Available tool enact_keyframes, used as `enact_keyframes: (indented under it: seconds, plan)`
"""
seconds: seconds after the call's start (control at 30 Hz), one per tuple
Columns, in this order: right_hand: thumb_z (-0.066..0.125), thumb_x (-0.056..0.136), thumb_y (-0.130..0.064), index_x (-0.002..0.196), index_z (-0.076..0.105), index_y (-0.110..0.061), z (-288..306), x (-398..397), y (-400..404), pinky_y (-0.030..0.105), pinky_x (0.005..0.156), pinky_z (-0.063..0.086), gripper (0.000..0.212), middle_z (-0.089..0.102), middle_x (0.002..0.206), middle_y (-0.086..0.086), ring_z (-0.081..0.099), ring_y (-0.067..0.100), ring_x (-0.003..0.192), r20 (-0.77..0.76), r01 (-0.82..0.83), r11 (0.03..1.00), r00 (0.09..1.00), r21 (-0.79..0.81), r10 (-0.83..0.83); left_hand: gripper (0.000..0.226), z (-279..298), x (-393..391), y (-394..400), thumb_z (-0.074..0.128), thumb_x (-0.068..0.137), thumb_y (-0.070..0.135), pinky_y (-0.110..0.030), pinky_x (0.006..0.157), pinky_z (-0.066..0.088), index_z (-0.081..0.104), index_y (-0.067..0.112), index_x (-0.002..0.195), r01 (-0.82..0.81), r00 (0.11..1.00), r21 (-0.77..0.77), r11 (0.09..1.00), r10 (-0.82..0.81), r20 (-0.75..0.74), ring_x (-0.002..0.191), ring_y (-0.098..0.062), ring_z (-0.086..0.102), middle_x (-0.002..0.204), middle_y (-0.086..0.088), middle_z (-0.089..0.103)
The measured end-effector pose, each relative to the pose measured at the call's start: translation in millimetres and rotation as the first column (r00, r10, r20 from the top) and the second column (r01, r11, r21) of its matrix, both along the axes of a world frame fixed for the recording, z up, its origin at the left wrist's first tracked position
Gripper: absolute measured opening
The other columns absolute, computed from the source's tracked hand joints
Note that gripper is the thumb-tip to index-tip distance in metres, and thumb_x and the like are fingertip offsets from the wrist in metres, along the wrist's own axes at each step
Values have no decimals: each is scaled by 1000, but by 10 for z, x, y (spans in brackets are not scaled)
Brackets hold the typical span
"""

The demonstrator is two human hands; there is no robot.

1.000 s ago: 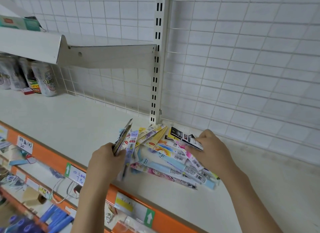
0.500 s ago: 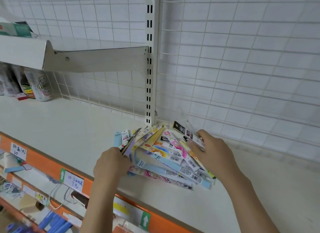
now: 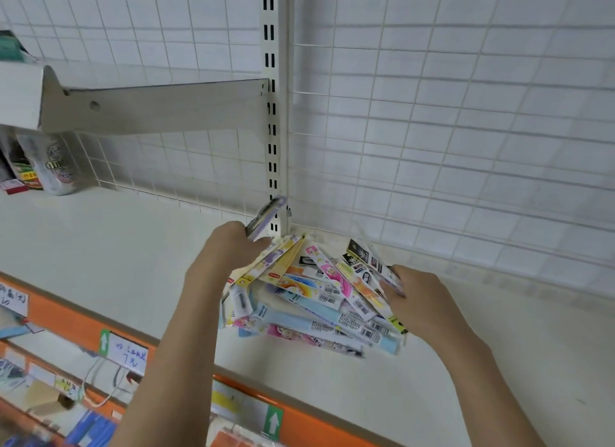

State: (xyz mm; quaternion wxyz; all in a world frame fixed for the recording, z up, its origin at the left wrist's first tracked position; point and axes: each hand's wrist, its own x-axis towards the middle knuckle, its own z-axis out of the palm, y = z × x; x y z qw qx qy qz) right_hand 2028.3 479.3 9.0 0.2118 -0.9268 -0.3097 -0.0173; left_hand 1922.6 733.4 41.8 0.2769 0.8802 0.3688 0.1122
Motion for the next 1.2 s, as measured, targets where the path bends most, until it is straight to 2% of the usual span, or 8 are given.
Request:
enact_keyframes:
  seconds: [0.17, 0.33, 0.43, 0.53, 0.8, 1.03, 1.13, 1.2]
  plan:
    - [48, 93, -27, 69, 41, -32, 4, 8, -34, 26, 49, 36, 26, 51, 63, -8, 58, 24, 66, -34, 0, 1000, 999, -30, -1, 42, -192, 294, 22, 71, 76, 40, -25, 55, 37, 42, 12, 63, -16, 987, 118, 993, 35, -160, 64, -21, 50, 64, -1, 46]
    - [46, 93, -27, 64, 37, -30, 1, 27, -47, 26, 51, 38, 30, 52, 64, -7, 57, 24, 65, -61, 28, 999, 998, -46, -30, 19, -329, 389, -13, 61, 80, 23, -29, 62, 41, 49, 11, 71, 1, 969, 185, 983, 45, -242, 71, -24, 54, 71, -3, 55]
    - [46, 93, -25, 75, 46, -28, 4, 28, -14, 28, 54, 39, 18, 56, 70, -3, 59, 25, 70, -63, 13, 999, 998, -48, -16, 16, -307, 400, -64, 58, 80, 16, -28, 63, 40, 47, 11, 70, 45, 960, 235, 971, 24, -279, 71, -23, 52, 66, 0, 47]
    - [46, 93, -25, 86, 52, -22, 5, 22, 34, 29, 59, 42, 10, 58, 75, -1, 59, 26, 73, -52, -3, 999, 999, -52, 1, 9, -273, 404, -102, 53, 86, 19, -29, 66, 40, 53, 10, 86, 117, 944, 315, 942, -7, -330, 76, -22, 51, 76, -2, 50]
    - [45, 94, -29, 100, 59, -19, -14, 17, 59, 29, 64, 46, 18, 63, 83, 0, 61, 24, 77, -59, -7, 999, 998, -36, 5, 39, -316, 383, -88, 54, 87, 40, -30, 72, 44, 56, 8, 109, 144, 930, 287, 947, -31, -367, 91, -25, 57, 104, -8, 61]
    - [44, 93, -27, 100, 59, -21, -18, 15, 22, 29, 64, 47, 17, 63, 85, -1, 61, 23, 76, -67, 4, 999, 998, -38, -6, 22, -284, 392, -111, 56, 87, 25, -28, 69, 41, 59, 9, 102, 109, 929, 326, 939, 20, -369, 80, -21, 50, 87, -4, 53]
    - [45, 93, -25, 88, 54, -22, -21, 41, 8, 27, 57, 43, 11, 59, 77, -2, 60, 24, 72, -76, 19, 999, 997, -51, -23, 4, -205, 369, -104, 52, 82, 12, -28, 66, 40, 54, 10, 80, 111, 933, 300, 947, 5, -360, 68, -19, 50, 72, -1, 49]
    - [44, 93, -24, 81, 49, -23, -18, 56, 19, 25, 51, 37, 13, 54, 71, -4, 56, 23, 70, -80, 33, 998, 996, -57, -37, 15, -150, 361, -87, 50, 79, 8, -26, 60, 39, 46, 11, 65, 98, 943, 228, 969, -17, -332, 57, -16, 46, 66, -2, 47]
